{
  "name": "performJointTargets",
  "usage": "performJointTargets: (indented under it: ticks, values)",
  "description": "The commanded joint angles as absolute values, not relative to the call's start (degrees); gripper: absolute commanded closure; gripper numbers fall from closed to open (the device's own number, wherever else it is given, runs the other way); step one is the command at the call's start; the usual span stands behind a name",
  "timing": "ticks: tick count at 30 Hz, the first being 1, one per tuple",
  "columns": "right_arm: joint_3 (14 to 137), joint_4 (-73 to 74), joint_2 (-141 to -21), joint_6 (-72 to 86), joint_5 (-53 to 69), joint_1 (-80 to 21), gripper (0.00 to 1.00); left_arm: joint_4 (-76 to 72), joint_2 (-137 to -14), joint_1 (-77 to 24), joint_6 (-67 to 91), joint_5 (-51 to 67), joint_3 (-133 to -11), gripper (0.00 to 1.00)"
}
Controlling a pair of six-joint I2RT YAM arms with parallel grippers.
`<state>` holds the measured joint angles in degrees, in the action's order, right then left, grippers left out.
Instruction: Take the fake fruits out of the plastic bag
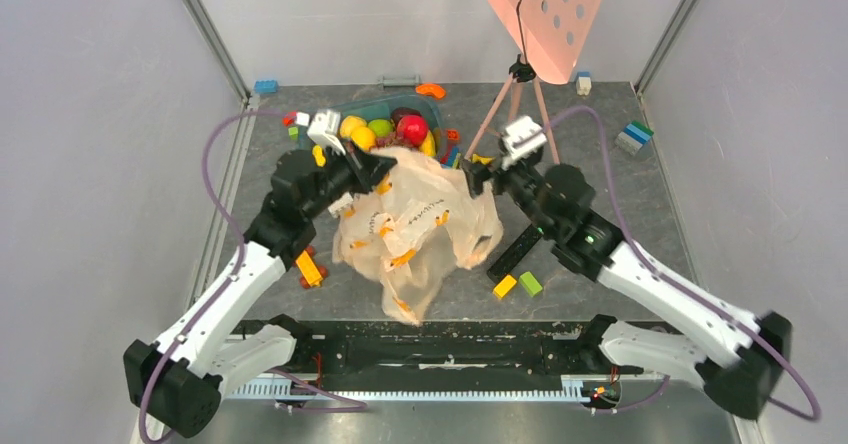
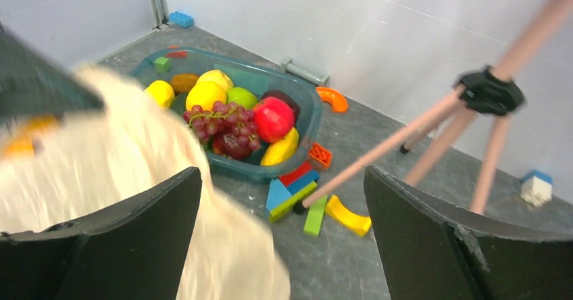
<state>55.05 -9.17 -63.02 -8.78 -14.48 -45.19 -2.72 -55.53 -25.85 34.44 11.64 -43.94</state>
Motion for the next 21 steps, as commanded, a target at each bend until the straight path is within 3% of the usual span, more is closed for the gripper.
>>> performJointTargets:
  ticks: [1, 8, 9, 10, 12, 14, 16, 21]
  values:
    - [47.37, -7.62, -51.73, -5.18, -19.37, -45.27, 0.07, 3.99, -56.1, -25.91, 30.6, 17.45, -59.64, 0.98]
    - [40.06, -2.29, -37.31, -1.98, -22.48, -45.27, 0.04, 14.79, -57.52, -28.07, 29.2, 22.5, -76.95, 0.98]
    - [39.35, -1.76, -35.8, -1.66, -22.54, -45.31, 0.03, 15.38, -57.74, -28.33, 29.2, 23.55, -78.24, 0.93]
    - [38.75, -1.08, -34.63, -1.44, -22.68, -45.27, 0.03, 16.19, -57.77, -28.76, 29.24, 24.2, -78.98, 0.76]
    - [38.03, -0.15, -33.18, -1.03, -23.43, -45.29, 0.02, 17.86, -57.5, -29.24, 28.59, 23.89, -79.93, 0.28]
    - [37.65, 1.8, -32.25, -0.81, -23.96, -45.24, 0.02, 20.37, -57.07, -29.27, 27.16, 22.09, -80.51, 0.08]
    - [37.53, 2.63, -31.64, -0.73, -24.28, -45.27, 0.02, 22.94, -56.45, -29.27, 25.62, 19.91, -81.14, 0.0]
    - [37.11, 4.1, -30.77, -0.38, -24.61, -45.26, 0.02, 28.24, -55.63, -29.28, 23.0, 16.1, -81.84, 0.0]
